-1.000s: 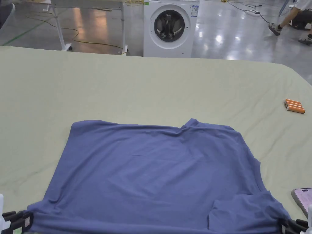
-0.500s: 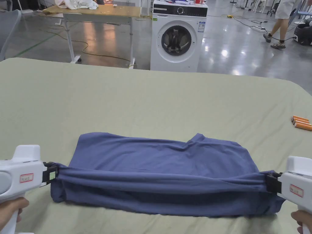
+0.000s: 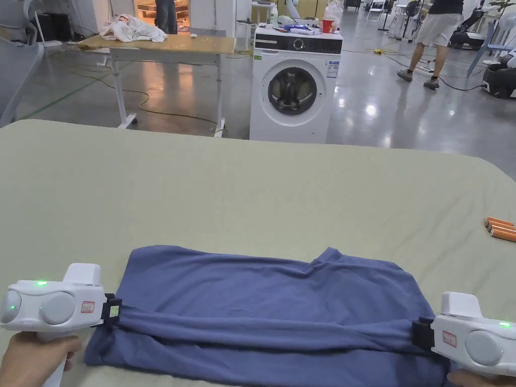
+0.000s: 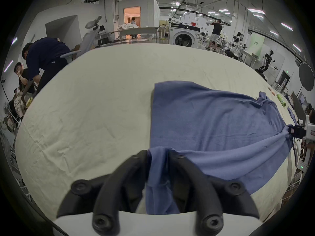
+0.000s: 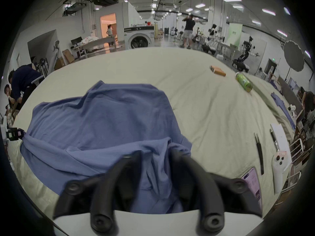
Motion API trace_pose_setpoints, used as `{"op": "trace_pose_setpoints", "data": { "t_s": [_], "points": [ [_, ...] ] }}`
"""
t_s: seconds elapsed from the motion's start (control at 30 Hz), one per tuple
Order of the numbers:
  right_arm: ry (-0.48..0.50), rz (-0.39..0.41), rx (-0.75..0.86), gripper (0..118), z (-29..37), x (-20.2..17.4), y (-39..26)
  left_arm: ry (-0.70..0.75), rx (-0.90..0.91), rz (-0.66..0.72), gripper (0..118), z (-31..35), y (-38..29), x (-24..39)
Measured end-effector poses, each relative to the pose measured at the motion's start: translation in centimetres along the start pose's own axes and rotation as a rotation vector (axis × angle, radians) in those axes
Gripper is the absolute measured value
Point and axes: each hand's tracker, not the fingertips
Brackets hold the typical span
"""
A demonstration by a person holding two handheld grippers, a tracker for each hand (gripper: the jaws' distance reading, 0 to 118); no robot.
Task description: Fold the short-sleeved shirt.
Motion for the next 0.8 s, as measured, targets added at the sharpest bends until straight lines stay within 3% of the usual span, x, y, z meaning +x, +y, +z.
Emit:
{"op": "trace_pose_setpoints", "data": {
  "t_s": [0.03,0.13,0.37,0.43,0.47,0.5,0.53,0.57,0.8],
  "points": [
    [-0.012,0.015,0.04,71,0.8,-0.4,0.0,-0.001,0.03,0.0,59,0.5,0.1,0.0],
    [-0.029,0.031,0.179,72,3.0,-1.6,0.4,-0.039,0.136,0.021,65,2.0,0.6,-0.1],
    [0.004,0.041,0.531,72,8.3,-6.7,0.8,-0.076,0.431,-0.04,64,6.6,0.3,2.8],
    [0.007,0.033,0.611,69,9.6,-8.2,0.4,-0.06,0.509,-0.066,54,8.1,-0.3,3.7],
    [0.019,0.028,0.645,63,10.2,-8.9,0.0,-0.057,0.55,-0.078,40,8.8,-0.7,4.2],
    [0.031,0.027,0.671,48,10.8,-9.5,-0.4,-0.045,0.574,-0.087,23,9.5,-1.1,4.8],
    [0.029,0.031,0.673,19,11.2,-10.0,-0.6,-0.029,0.594,-0.086,7,9.9,-1.5,5.2],
    [0.029,0.035,0.682,3,11.5,-10.6,-0.8,-0.018,0.612,-0.083,1,10.3,-1.9,5.5],
    [0.037,0.057,0.74,1,13.5,-12.3,-2.7,-0.01,0.614,-0.088,0,12.4,-4.0,5.4]
  ]
}}
